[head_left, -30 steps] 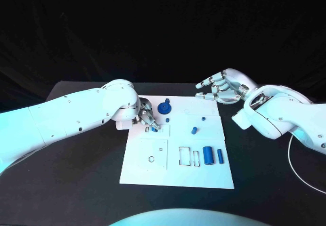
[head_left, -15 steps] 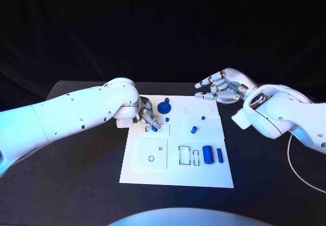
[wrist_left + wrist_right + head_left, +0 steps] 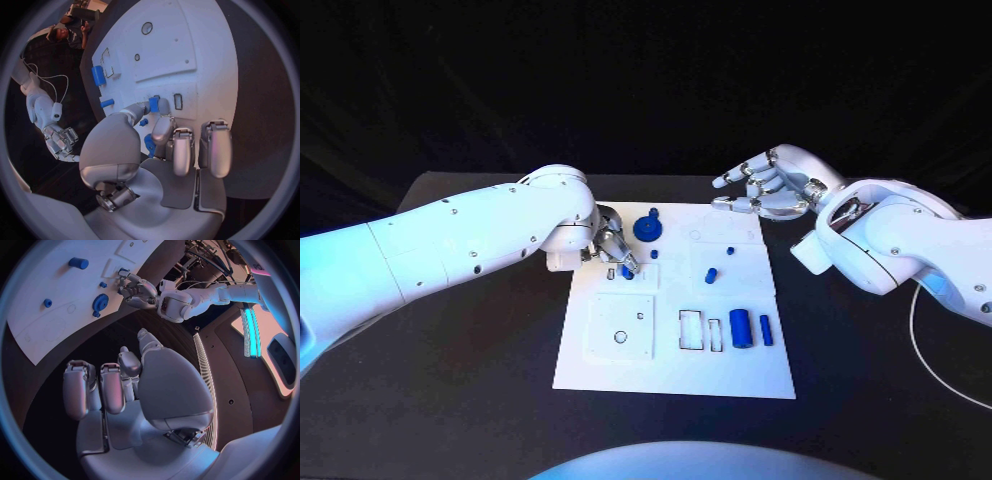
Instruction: Assemble the parts on the task board
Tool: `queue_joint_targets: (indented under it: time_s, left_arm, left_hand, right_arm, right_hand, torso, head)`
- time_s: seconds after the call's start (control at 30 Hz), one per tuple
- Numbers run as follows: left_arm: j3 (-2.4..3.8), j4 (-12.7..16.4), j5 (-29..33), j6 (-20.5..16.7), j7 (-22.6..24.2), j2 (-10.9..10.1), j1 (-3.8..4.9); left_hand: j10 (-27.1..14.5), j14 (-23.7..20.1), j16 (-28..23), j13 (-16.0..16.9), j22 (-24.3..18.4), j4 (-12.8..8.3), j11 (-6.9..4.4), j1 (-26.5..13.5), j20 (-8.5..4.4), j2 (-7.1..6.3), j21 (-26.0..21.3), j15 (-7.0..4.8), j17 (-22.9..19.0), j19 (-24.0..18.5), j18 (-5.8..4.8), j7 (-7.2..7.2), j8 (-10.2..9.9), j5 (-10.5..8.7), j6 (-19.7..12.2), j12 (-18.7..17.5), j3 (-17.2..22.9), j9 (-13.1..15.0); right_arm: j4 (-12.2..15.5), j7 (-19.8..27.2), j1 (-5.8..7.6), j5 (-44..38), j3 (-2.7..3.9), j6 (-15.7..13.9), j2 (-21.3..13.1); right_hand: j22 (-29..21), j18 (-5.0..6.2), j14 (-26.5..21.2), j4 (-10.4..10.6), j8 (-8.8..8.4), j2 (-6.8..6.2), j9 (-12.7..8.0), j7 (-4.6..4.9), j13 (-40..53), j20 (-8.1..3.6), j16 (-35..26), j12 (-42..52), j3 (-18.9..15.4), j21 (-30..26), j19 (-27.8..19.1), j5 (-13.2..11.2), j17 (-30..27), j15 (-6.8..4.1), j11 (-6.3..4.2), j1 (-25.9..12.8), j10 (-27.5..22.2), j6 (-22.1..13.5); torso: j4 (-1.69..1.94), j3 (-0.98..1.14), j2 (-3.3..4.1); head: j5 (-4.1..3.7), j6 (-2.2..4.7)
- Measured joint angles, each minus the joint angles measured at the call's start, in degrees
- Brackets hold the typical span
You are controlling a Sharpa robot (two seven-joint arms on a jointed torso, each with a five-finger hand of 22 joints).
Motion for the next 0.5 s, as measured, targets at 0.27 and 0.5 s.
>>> queue_joint_targets:
  time_s: [0.27, 0.5]
  left_arm:
    - [-0.05, -0.34, -0.51, 0.03, 0.02, 0.15, -0.04]
    - [-0.05, -0.49, -0.86, 0.22, 0.02, 0.27, -0.05]
  left_hand:
    - [0.2, 0.2, 0.0, 0.41, 0.0, 1.1, -0.2, -1.11, -0.2, 0.35, 0.22, -0.2, 0.0, -0.2, 0.0, -0.33, -0.23, 0.0, 0.52, 0.39, -2.07, -0.06]
    - [0.35, 0.09, 0.0, 0.73, 0.0, 1.54, -0.06, -1.5, -0.2, 0.73, 0.45, -0.32, 0.0, -0.21, 0.0, -0.22, -0.31, 0.0, 0.82, 0.56, -2.99, -0.1]
  right_arm:
    - [0.13, 0.02, 0.0, -0.01, 0.0, 0.02, -0.06]
    - [0.21, 0.03, 0.0, -0.01, -0.01, 0.04, -0.12]
  right_hand:
    - [-0.03, 0.0, 0.0, 0.0, 0.0, 0.0, 0.0, 0.0, 0.0, -0.02, -0.13, 0.0, 0.0, 0.0, -0.02, 0.0, 0.0, 0.0, 0.0, 0.0, 0.0, 0.0]
    - [-0.08, 0.0, 0.0, 0.0, 0.0, 0.0, 0.0, 0.0, 0.0, -0.21, -0.23, 0.0, 0.0, 0.0, -0.21, 0.0, 0.0, 0.0, 0.0, 0.0, 0.0, 0.0]
  torso:
    - [-0.01, -0.03, -0.01]
    - [-0.02, -0.03, 0.01]
  head:
    - [-0.03, 0.05]
    - [-0.03, 0.06]
